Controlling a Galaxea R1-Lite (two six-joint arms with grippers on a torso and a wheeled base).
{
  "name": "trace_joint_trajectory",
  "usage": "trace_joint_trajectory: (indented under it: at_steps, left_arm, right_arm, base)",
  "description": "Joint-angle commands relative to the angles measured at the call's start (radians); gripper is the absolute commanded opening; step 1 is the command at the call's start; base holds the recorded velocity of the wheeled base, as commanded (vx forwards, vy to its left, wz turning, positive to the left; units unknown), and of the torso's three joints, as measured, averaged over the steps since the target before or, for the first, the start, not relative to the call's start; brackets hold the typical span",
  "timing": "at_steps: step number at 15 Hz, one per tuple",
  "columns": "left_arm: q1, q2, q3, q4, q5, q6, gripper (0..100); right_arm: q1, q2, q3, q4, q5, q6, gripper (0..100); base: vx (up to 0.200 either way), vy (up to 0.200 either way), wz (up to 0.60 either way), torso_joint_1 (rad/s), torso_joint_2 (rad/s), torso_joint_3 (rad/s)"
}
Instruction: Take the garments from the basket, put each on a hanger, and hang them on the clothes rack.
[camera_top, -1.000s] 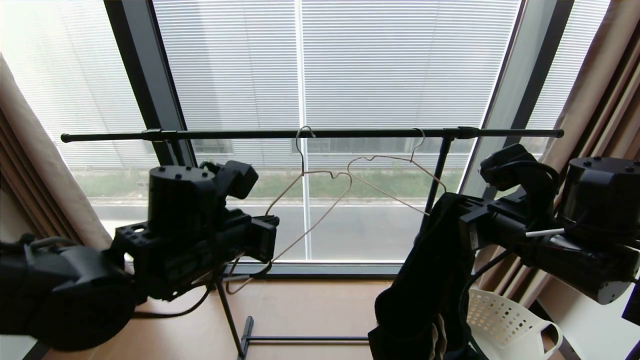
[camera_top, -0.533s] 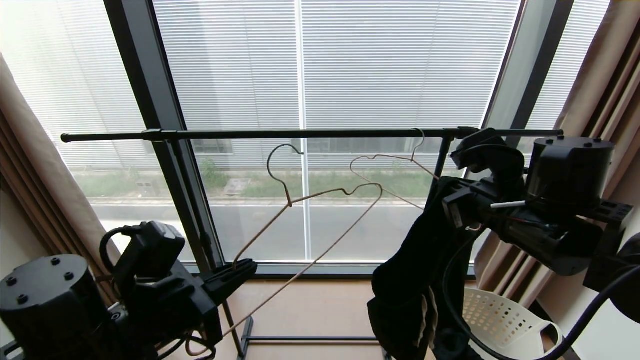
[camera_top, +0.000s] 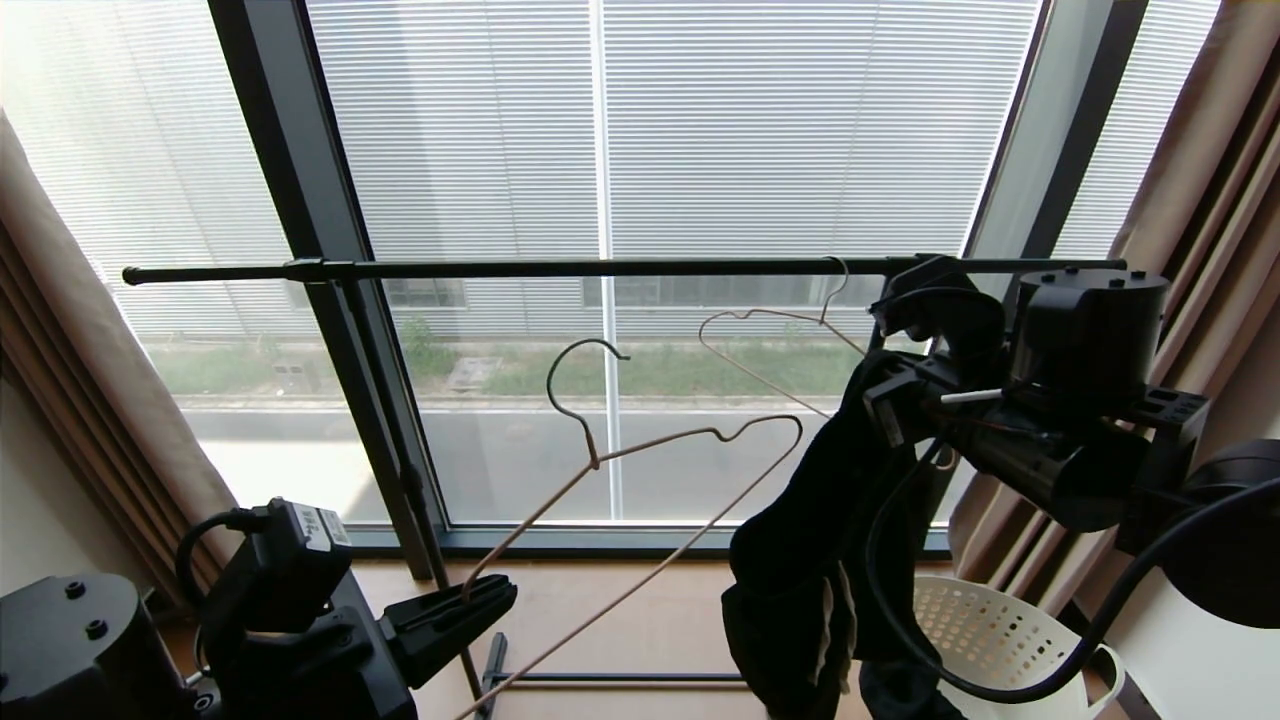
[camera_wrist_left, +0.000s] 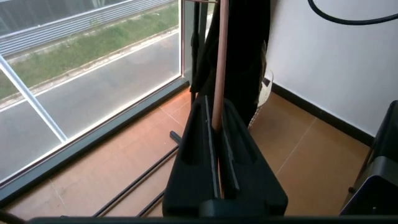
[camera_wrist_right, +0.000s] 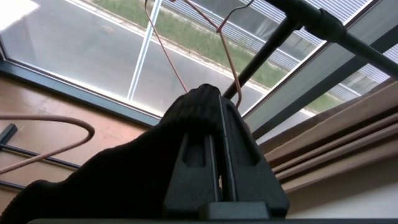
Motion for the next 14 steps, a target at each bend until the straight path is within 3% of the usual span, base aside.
trace_joint_trajectory:
  at_steps: [1, 5, 9, 14]
  left_arm:
    - [-0.025, 0.006, 0.000, 0.000, 0.000, -0.001, 0]
    - [-0.040, 0.036, -0.009, 0.000, 0.000, 0.065, 0]
    - [-0.045, 0.047, -0.029, -0.003, 0.001, 0.068, 0]
    - [-0.033, -0.021, -0.003, -0.003, 0.000, 0.068, 0]
  right_arm:
    - [-0.001, 0.004, -0.002, -0.001, 0.000, -0.007, 0]
    - [-0.001, 0.022, -0.038, -0.001, 0.000, -0.007, 0]
    - [-0.003, 0.025, -0.036, -0.001, -0.001, -0.007, 0]
    - [-0.076, 0.088, -0.071, -0.004, -0.011, -0.021, 0]
  base:
    - [0.000, 0.000, 0.00, 0.000, 0.00, 0.000]
    - [0.000, 0.000, 0.00, 0.000, 0.00, 0.000]
    - [0.000, 0.000, 0.00, 0.000, 0.00, 0.000]
    - [0.000, 0.000, 0.00, 0.000, 0.00, 0.000]
